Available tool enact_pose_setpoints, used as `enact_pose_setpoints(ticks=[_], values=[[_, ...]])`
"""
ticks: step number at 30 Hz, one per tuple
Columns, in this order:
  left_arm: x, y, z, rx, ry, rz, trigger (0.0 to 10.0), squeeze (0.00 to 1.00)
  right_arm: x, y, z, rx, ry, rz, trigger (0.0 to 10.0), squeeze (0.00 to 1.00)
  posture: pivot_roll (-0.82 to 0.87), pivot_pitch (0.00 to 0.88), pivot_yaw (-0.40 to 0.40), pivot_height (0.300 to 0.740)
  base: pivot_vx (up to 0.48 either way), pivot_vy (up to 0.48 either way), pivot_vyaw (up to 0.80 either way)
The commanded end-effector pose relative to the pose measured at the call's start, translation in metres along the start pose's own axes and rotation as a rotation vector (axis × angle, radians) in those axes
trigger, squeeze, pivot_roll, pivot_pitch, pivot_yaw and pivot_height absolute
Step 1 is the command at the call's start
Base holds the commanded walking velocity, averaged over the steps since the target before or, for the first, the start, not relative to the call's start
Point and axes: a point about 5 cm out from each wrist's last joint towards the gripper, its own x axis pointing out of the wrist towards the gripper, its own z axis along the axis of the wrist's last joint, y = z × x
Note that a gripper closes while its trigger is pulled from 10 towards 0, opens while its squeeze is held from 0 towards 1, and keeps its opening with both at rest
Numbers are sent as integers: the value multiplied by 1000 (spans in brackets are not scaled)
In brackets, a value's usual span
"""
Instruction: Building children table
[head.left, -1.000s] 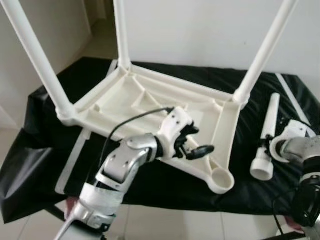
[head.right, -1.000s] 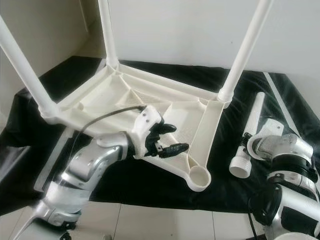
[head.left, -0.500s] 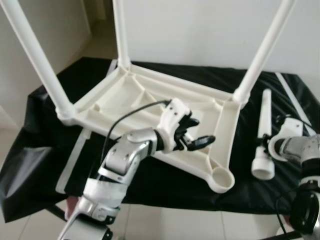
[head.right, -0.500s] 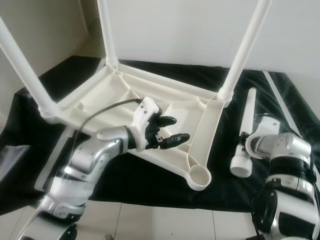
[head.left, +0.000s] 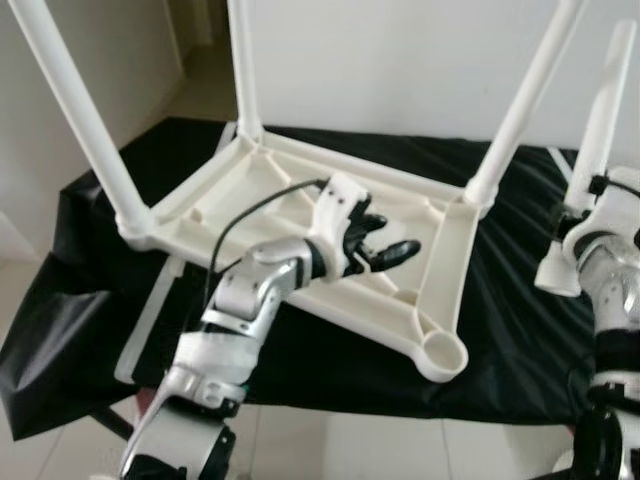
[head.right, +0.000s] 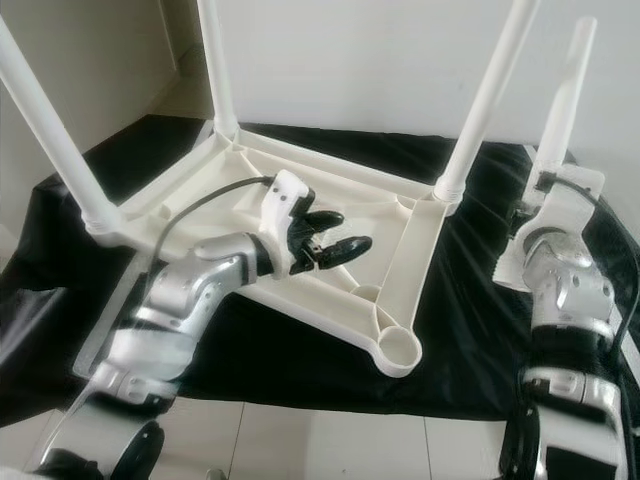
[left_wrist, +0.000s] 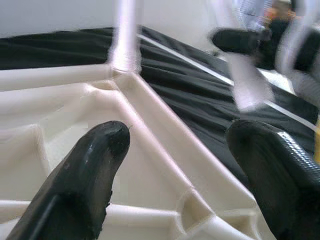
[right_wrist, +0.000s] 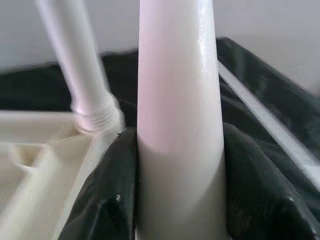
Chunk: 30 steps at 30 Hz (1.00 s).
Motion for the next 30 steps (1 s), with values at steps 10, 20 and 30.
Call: enact_pose_setpoints(ticks=[10,20,30], values=[[12,19,-2,-174,51,198,10000,0,-29,8,-2,141,-250,23,10000,0,4,0,-39,740,0,0,0],[16,27,2,-47,84,302,10000,0,-41,28,23,141,-440,120,10000,0,4,0,-28,740,0,0,0],[17,37,18,16,15,350,10000,0,-52,59,20,34,-463,387,10000,0,12,0,-41,740,0,0,0]])
